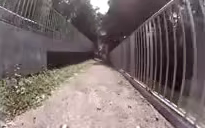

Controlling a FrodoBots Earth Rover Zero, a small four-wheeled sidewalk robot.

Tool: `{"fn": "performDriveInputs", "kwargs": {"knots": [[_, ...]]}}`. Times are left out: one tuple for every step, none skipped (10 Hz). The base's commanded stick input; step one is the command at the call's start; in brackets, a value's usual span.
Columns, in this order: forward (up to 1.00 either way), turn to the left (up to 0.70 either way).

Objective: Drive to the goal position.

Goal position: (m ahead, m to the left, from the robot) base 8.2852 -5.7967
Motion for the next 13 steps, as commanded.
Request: {"fn": "performDriveInputs", "kwargs": {"knots": [[0.85, 0.00], [0.85, 0.00], [0.85, 0.00], [0.85, 0.00], [0.85, 0.00], [0.85, 0.00], [0.85, 0.00], [0.85, 0.00], [0.85, 0.00], [0.85, 0.22], [0.85, 0.31], [0.85, 0.10], [0.85, 0.00]]}}
